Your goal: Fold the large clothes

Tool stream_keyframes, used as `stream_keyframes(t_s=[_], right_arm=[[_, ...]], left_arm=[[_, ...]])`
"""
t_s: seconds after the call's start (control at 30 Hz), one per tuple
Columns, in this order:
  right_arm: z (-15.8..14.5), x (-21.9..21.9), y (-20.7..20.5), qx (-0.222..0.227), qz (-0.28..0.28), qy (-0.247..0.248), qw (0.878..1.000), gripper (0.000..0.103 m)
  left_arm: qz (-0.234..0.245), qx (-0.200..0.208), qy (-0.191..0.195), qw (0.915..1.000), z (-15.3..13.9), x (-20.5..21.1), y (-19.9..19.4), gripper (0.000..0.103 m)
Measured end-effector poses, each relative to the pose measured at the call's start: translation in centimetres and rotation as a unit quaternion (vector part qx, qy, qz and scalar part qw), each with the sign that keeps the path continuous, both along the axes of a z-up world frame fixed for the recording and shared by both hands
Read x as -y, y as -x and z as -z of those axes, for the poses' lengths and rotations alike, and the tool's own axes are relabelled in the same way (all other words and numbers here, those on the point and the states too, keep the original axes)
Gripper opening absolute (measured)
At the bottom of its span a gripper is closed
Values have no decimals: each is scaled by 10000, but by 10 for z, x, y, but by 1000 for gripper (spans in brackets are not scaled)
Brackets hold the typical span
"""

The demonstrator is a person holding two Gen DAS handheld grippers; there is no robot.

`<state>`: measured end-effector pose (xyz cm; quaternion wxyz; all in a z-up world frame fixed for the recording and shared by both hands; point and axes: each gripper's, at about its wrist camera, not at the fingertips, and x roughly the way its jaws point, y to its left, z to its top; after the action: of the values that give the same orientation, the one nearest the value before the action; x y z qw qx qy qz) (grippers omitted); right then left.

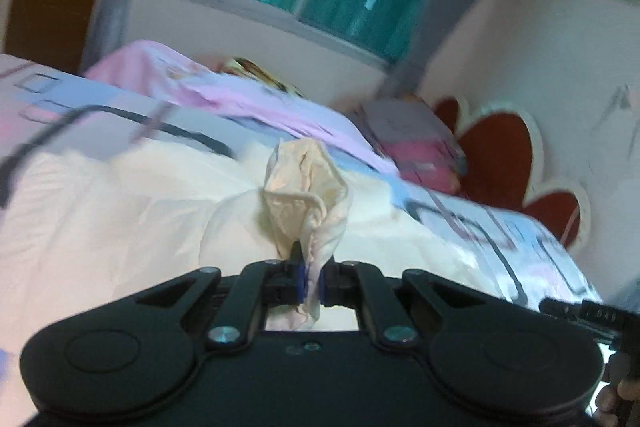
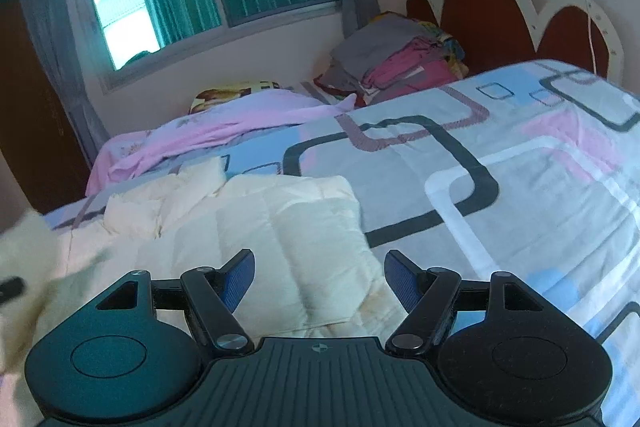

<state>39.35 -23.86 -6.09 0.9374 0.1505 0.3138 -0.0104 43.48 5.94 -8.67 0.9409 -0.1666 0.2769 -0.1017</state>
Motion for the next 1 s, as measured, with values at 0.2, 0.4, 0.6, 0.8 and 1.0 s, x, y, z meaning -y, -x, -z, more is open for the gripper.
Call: stream_keyframes(t_s=[0.2, 0.4, 0.6, 0.8, 1.0], right_arm=[[-1, 35, 5, -11, 192, -141, 9997, 72], [0, 73, 11, -65, 434, -202, 9988, 72], [-1, 99, 15, -102, 549, -283, 9980, 72], [-1, 101, 7, -142, 443, -478, 9978, 72], [4, 68, -5, -177, 171, -633, 9977, 72]], left_arm=[[444, -130, -1, 9989, 14, 65, -22, 6], [982, -261, -189, 9946, 23, 126, -32, 6], [1411, -604, -359, 9875, 43, 176, -49, 18], [1561, -209, -487, 9863, 33, 180, -26, 74], [716, -263, -768, 9941, 21, 126, -16, 72]])
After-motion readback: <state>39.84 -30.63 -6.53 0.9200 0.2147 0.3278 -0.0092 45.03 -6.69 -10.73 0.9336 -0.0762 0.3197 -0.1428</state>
